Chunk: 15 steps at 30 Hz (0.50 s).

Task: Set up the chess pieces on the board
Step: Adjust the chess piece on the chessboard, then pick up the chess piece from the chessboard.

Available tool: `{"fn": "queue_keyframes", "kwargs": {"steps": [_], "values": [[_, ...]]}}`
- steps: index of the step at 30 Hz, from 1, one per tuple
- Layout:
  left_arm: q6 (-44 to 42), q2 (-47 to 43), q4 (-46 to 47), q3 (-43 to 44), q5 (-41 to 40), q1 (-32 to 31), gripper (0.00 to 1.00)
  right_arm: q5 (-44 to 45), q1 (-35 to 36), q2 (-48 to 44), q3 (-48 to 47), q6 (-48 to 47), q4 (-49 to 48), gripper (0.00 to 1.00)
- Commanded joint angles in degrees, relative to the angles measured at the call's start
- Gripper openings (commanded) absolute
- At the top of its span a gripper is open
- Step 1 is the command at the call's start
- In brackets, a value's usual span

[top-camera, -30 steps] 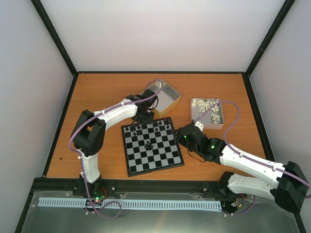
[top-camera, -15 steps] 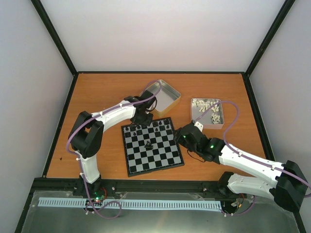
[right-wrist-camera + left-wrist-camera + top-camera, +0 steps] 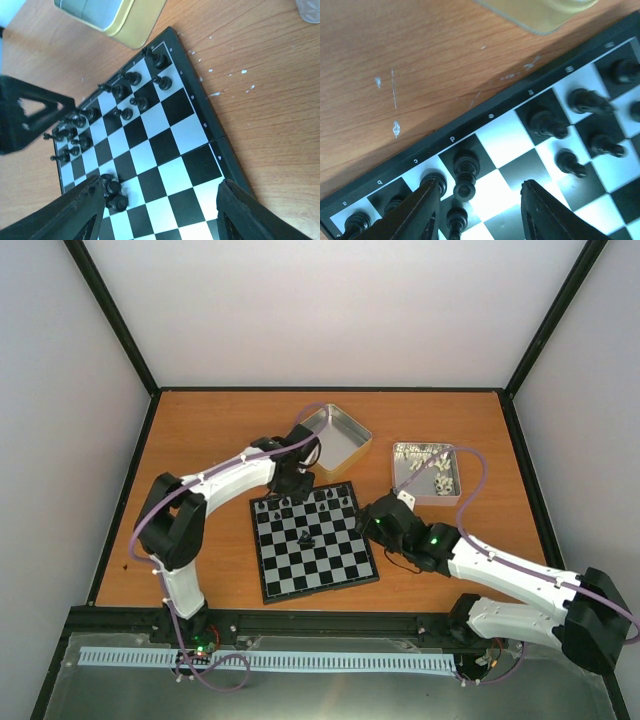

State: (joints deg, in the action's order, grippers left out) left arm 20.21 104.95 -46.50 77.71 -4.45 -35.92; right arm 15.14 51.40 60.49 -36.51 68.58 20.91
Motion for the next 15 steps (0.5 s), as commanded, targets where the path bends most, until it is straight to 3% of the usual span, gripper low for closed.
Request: {"fn": "queue_keyframes", "kwargs": {"steps": [1, 8, 15], "values": [[-0.8, -7.1, 2.5, 1.7, 3.3, 0.3, 0.47, -1.4, -0.4, 1.4, -2.1, -4.6, 0.3, 0.61], [1.0, -26.8, 14.6, -14.4, 1.0, 0.3, 0.51, -5.3, 2.3, 12.0, -9.6, -7.0, 2.1, 0.58], [8.2, -46.3, 18.2, -29.8, -2.3, 0.3, 0.56, -3.4, 7.4, 26.7, -21.1, -7.5, 6.2, 0.56]]}}
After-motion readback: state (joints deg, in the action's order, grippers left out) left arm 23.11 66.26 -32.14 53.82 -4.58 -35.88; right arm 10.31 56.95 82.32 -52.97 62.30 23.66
